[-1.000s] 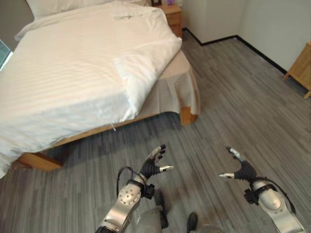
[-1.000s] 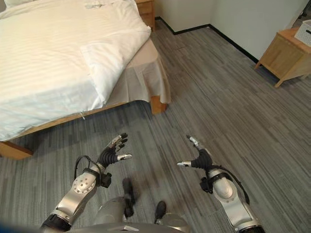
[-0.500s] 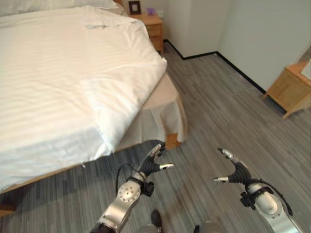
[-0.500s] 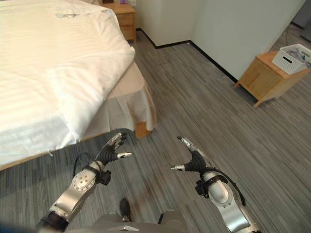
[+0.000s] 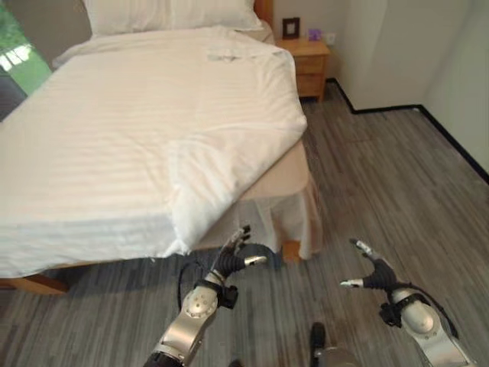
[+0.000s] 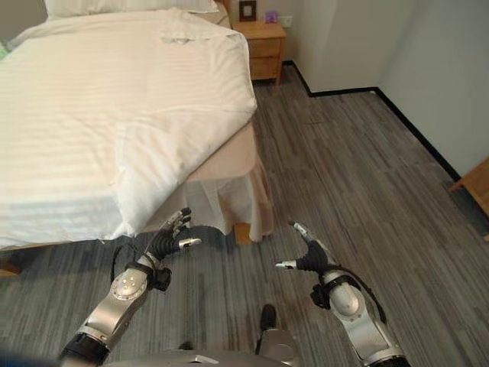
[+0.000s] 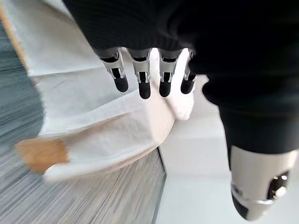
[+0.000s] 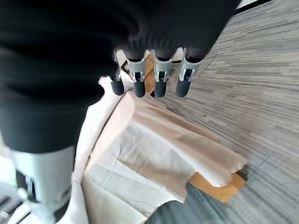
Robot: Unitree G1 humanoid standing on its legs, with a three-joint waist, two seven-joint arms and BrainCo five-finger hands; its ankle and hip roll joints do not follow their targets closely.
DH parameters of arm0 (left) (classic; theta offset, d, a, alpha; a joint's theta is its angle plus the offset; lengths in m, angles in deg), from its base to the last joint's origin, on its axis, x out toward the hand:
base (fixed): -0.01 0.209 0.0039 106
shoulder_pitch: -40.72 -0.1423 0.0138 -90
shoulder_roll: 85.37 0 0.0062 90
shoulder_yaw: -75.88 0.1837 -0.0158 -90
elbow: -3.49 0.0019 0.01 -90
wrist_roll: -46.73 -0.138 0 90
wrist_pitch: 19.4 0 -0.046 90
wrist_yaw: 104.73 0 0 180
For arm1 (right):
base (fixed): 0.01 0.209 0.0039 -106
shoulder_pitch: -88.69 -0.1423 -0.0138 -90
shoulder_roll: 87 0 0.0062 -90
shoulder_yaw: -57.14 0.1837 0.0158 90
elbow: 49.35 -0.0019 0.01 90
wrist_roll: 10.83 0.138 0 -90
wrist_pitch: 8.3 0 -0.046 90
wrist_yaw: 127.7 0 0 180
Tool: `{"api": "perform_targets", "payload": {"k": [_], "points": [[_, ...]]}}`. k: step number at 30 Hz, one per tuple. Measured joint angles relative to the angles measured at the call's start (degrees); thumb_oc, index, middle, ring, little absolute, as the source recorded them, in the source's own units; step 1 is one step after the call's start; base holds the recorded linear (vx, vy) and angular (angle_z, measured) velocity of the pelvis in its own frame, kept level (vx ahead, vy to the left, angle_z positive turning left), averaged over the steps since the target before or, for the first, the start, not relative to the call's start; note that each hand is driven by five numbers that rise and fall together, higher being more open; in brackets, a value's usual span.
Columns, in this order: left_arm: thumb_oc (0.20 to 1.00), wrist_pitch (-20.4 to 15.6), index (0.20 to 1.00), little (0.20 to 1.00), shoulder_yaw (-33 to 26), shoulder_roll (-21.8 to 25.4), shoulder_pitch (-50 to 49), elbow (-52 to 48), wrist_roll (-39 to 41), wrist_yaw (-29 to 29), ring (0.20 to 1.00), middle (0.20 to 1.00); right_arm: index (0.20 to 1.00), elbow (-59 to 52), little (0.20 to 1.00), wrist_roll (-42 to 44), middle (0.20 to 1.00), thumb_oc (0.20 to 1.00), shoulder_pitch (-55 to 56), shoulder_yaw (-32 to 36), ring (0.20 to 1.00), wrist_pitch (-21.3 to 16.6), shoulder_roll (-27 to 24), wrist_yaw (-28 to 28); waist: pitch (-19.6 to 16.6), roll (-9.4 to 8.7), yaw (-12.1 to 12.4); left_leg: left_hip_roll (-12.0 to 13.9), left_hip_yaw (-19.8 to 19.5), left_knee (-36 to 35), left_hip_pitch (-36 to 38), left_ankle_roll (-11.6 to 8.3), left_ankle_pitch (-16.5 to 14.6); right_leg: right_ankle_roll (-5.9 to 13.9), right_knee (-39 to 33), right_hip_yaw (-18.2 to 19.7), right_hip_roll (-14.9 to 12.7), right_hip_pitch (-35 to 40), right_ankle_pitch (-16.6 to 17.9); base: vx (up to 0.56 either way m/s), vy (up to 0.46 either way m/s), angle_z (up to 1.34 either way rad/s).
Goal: Making the bed.
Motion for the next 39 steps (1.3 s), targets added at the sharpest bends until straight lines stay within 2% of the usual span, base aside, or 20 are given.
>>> {"api": "perform_targets", "payload": {"k": [5, 6, 8, 9, 10, 11, 12, 13, 14, 15, 18, 21, 24, 26, 29, 30, 33, 34, 37, 39], "points": [[1.000, -0.3, 1.000, 1.000, -1.6, 0.0, 0.2, 0.5, 0.0, -1.2, 1.000, 1.000, 1.000, -1.5, 1.000, 0.0, 1.000, 1.000, 0.5, 1.5, 1.000, 0.0, -0.6, 0.1, 0.9, -0.85, 1.0, -0.6, -0.5, 10.9, -5.7, -2.29, 1.2, -0.43, -0.6, -0.9, -1.6, 1.0, -0.5, 0.06, -0.312, 0.19], [1.000, -0.3, 1.000, 1.000, -1.1, 0.5, 1.0, 0.4, 0.2, -1.7, 1.000, 1.000, 1.000, -2.3, 1.000, 0.1, 1.000, 1.000, 0.2, 1.6, 1.000, 0.1, -0.7, 0.2, 1.9, -1.67, 0.7, -0.9, -2.1, 20.1, -11.0, -4.02, 2.2, -1.94, 3.6, -2.3, -3.1, -0.9, -2.4, 0.10, -0.306, 0.35], [1.000, -0.4, 1.000, 1.000, -0.7, -0.1, 1.6, 0.4, 0.5, -1.9, 1.000, 1.000, 1.000, -2.5, 1.000, 0.0, 1.000, 1.000, -0.7, 0.9, 1.000, 0.1, -1.1, 0.1, 2.5, -1.56, 2.0, 0.6, -2.4, 26.4, -15.1, -3.77, 6.6, -2.84, 9.1, -3.7, -3.6, -1.9, -5.3, 0.22, -0.252, 0.11], [1.000, -0.7, 1.000, 1.000, -0.5, 0.6, 1.9, -0.3, 0.5, -2.2, 1.000, 1.000, 1.000, -3.5, 1.000, 0.0, 1.000, 1.000, -0.8, 1.1, 1.000, 0.1, -1.1, 0.1, 3.0, -2.31, 2.8, 0.9, -0.3, 28.5, -16.8, -3.80, 7.5, -2.40, 13.6, -3.8, -4.4, -2.9, -8.3, 0.28, -0.102, 0.24], [1.000, -0.6, 1.000, 1.000, -0.4, 0.2, 1.6, 0.0, 0.8, -2.3, 1.000, 1.000, 1.000, -4.1, 1.000, 0.0, 1.000, 1.000, -1.3, 1.0, 1.000, 0.3, -0.4, 0.2, 3.3, -3.55, 1.3, 2.6, 4.3, 29.2, -16.6, -4.37, 7.1, -4.84, 12.7, -4.7, -4.2, -2.3, -10.0, 0.18, 0.007, 0.26], [1.000, -0.7, 1.000, 1.000, -0.4, 0.2, 1.6, -0.2, 0.9, -2.1, 1.000, 1.000, 1.000, -4.8, 1.000, 0.0, 1.000, 1.000, -1.3, 0.9, 1.000, 0.3, -0.2, 0.4, 3.2, -3.86, 1.3, 2.4, 7.2, 28.0, -16.1, -4.25, 7.2, -4.84, 11.4, -4.7, -4.3, -2.4, -10.0, 0.33, 0.048, 0.16], [1.000, -0.7, 1.000, 1.000, -0.6, -0.7, 1.5, 0.4, 1.0, -2.2, 1.000, 1.000, 1.000, -4.9, 1.000, 0.2, 1.000, 1.000, -2.5, 0.0, 1.000, 0.2, -0.6, 0.0, 2.5, -2.53, 1.4, 1.7, 11.6, 20.7, -15.9, -4.83, 6.7, -1.53, 2.7, -5.2, -1.9, -0.2, -10.1, 0.34, 0.104, -0.29], [1.000, -0.7, 1.000, 1.000, -0.6, -1.9, 2.0, 0.5, 1.0, -2.1, 1.000, 1.000, 1.000, -5.7, 1.000, 0.3, 1.000, 1.000, -2.9, 0.0, 1.000, 0.2, -1.7, -0.1, 2.5, -0.01, 2.0, 2.8, 12.4, 14.8, -15.6, -4.59, 6.5, -2.08, 5.1, -5.6, 0.2, -1.1, -10.3, 0.24, 0.094, -0.20], [1.000, -0.8, 1.000, 1.000, -0.3, -2.0, 3.1, -0.4, 1.0, -1.9, 1.000, 1.000, 1.000, -6.5, 1.000, 0.7, 1.000, 1.000, -2.9, 0.4, 1.000, 0.2, -2.4, -0.5, 3.0, 0.62, 1.7, 2.8, 12.6, 10.6, -15.2, -5.15, 6.0, -3.39, 14.6, -5.8, -0.2, -1.6, -11.5, 0.26, 0.096, 0.49], [1.000, -0.9, 1.000, 1.000, -0.4, -3.1, 4.3, 0.8, 1.0, -1.6, 1.000, 1.000, 1.000, -5.1, 1.000, 1.3, 1.000, 1.000, -2.8, 0.6, 1.000, 0.5, -1.5, -1.2, 3.9, -0.55, 0.3, 0.7, 11.5, 0.8, -12.5, -4.48, 6.6, -4.72, 11.0, -4.0, 0.1, 3.4, -14.7, 0.40, 0.124, 0.64], [1.000, -0.8, 1.000, 1.000, -0.1, -2.7, 0.1, 0.6, 0.9, -1.0, 1.000, 1.000, 1.000, -4.7, 1.000, 1.3, 1.000, 1.000, -1.1, 1.2, 1.000, -0.2, -1.1, -1.4, 3.7, -1.12, 1.7, -1.2, 10.8, -3.2, -12.6, -3.30, 7.8, -4.70, 7.0, -2.7, 0.3, 3.7, -13.0, 0.57, 0.164, -0.07], [1.000, 0.2, 1.000, 1.000, -0.4, -2.7, -4.3, 0.8, 0.9, -0.2, 1.000, 1.000, 1.000, -4.4, 1.000, 1.3, 1.000, 1.000, 0.0, 1.7, 1.000, 0.2, -1.0, -2.0, 3.2, -0.62, 1.7, -1.4, 8.9, -3.1, -10.3, -3.00, 8.1, -3.54, 1.2, -1.3, 1.0, 6.9, -9.2, 0.32, 0.106, -0.21], [1.000, 0.3, 1.000, 1.000, -0.4, -2.6, -4.0, 0.8, 0.9, 0.3, 1.000, 1.000, 1.000, -4.5, 1.000, 1.3, 1.000, 1.000, 0.3, 1.7, 1.000, 0.2, -1.1, -2.0, 2.6, -0.51, 1.9, -2.4, 8.3, -1.9, -8.2, -2.45, 7.9, -2.71, 2.4, 0.3, 0.8, 5.9, -9.5, 0.25, 0.169, -0.31], [1.000, 0.6, 1.000, 1.000, -0.8, -0.7, -2.7, 0.3, 0.9, 0.4, 1.000, 1.000, 1.000, -5.2, 1.000, 1.2, 1.000, 1.000, -0.1, 0.0, 1.000, 0.1, 0.0, -2.3, 2.3, -3.04, 3.1, -5.6, 11.3, -3.1, -6.8, 2.44, 6.5, 3.36, 18.5, 1.6, -6.1, -1.9, -13.9, 0.23, 0.215, -0.73], [1.000, 0.7, 1.000, 1.000, -1.0, 2.7, -0.9, 0.4, 0.8, 0.1, 1.000, 1.000, 1.000, -5.7, 1.000, 1.1, 1.000, 1.000, 0.4, -1.4, 1.000, 0.1, 1.5, -2.5, 3.0, -5.17, 1.9, -7.9, 12.9, -2.9, -4.7, 4.09, 5.5, 6.66, 34.2, 1.5, -11.6, -9.9, -10.4, 0.25, 0.113, -0.29], [1.000, 0.5, 1.000, 1.000, -1.3, 3.3, -0.9, 0.1, 0.8, 0.0, 1.000, 1.000, 1.000, -5.9, 1.000, 1.1, 1.000, 1.000, 1.3, -1.4, 1.000, 0.1, 1.8, -2.5, 2.9, -5.76, 1.8, -8.9, 13.3, -3.2, -3.4, 4.82, 3.5, 6.76, 32.9, 0.8, -13.7, -10.7, -10.0, 0.25, 0.019, -0.09], [1.000, 0.5, 1.000, 1.000, -1.8, 4.0, -1.1, -0.4, 0.4, 0.0, 1.000, 1.000, 1.000, -6.8, 1.000, 1.1, 1.000, 1.000, 2.0, -1.4, 1.000, 0.1, 2.0, -2.5, 2.3, -6.69, 1.8, -9.6, 12.9, -3.2, -3.3, 4.67, 2.4, 6.54, 24.9, 0.8, -13.9, -10.7, -8.9, 0.21, -0.033, 0.04], [1.000, 0.5, 1.000, 1.000, -2.1, 3.8, -0.9, -0.2, 0.3, -0.1, 1.000, 1.000, 1.000, -7.1, 1.000, 1.2, 1.000, 1.000, 2.2, -1.4, 1.000, -0.1, 2.0, -2.5, 2.4, -6.59, 1.3, -9.3, 11.3, -3.2, -4.6, 4.95, 2.6, 6.15, 13.2, 2.1, -11.7, -8.9, -7.5, 0.22, -0.061, 0.38], [1.000, 0.5, 1.000, 1.000, -1.8, 3.6, -1.2, 0.5, 0.1, 0.0, 1.000, 1.000, 1.000, -6.8, 1.000, 1.1, 1.000, 1.000, 2.3, -1.2, 1.000, 0.0, 2.0, -2.4, 2.7, -6.96, 0.0, -9.6, 9.4, -3.2, -5.2, 4.52, 2.8, 5.74, -1.7, 2.9, -10.2, -4.7, -2.1, 0.21, -0.063, 0.46], [1.000, 0.5, 1.000, 1.000, -1.4, 3.7, -1.5, 0.6, -0.1, 0.0, 1.000, 1.000, 1.000, -6.7, 1.000, 1.1, 1.000, 1.000, 2.5, -1.0, 1.000, -0.1, 2.1, -2.3, 3.0, -7.67, -0.2, -9.8, 6.9, -3.2, -5.0, 2.40, 2.5, 6.87, -6.0, 4.1, -9.9, -2.6, 4.3, 0.32, -0.122, 0.51]]}}
